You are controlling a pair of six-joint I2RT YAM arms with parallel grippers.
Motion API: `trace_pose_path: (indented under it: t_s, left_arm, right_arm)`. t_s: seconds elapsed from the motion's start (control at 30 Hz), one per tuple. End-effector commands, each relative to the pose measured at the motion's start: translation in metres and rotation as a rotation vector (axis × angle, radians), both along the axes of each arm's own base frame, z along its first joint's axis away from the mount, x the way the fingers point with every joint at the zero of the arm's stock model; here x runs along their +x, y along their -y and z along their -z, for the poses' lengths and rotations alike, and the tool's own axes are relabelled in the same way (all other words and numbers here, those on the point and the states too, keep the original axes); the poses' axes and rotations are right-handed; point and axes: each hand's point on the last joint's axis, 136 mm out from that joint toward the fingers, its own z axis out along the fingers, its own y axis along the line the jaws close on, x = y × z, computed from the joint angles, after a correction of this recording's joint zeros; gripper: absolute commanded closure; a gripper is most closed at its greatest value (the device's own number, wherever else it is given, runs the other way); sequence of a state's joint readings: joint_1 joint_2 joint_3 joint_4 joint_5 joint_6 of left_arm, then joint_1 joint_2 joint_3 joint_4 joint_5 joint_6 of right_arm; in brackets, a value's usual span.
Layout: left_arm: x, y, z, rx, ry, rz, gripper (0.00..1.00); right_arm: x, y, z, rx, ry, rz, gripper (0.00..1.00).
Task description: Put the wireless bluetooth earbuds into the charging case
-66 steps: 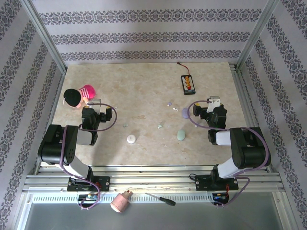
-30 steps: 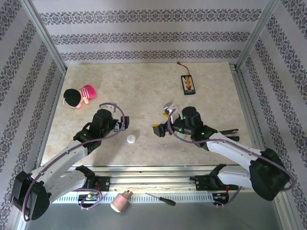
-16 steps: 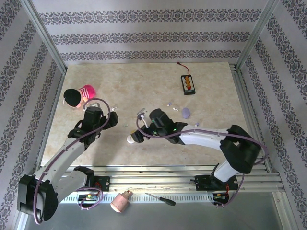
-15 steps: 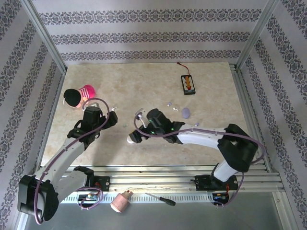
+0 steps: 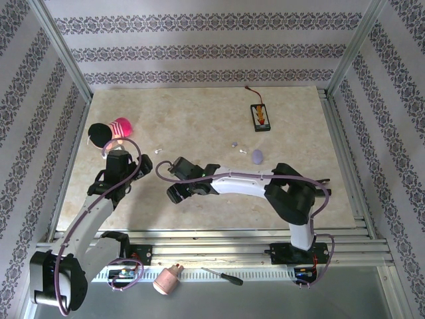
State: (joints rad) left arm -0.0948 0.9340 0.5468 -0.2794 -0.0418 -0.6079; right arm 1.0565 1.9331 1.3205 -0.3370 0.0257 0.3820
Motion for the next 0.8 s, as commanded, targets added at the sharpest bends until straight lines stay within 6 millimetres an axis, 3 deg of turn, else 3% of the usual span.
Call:
trace_pose_path:
  t_s: [0.0, 0.47, 0.63, 0.77]
  left_arm:
    - [-0.004, -0.011, 0.001, 0.034, -0.008, -0.03, 0.01]
    - [-0.006, -0.014, 0.003, 0.06, 0.011, -0.034, 0.01]
    - [-0.007, -0.013, 0.003, 0.054, 0.019, -0.032, 0.01]
    - [-0.009, -0.014, 0.005, 0.051, 0.019, -0.034, 0.01]
  right_arm:
    - [-0.003, 0.005, 0.013, -0.087, -0.035, 0.021, 0.18]
    - [-0.001, 0.013, 0.037, -0.264, -0.047, 0.039, 0.28]
    - [0.002, 0.017, 0.032, -0.272, -0.028, 0.047, 0.37]
    - [0.0, 0.013, 0.032, -0.257, -0.036, 0.034, 0.39]
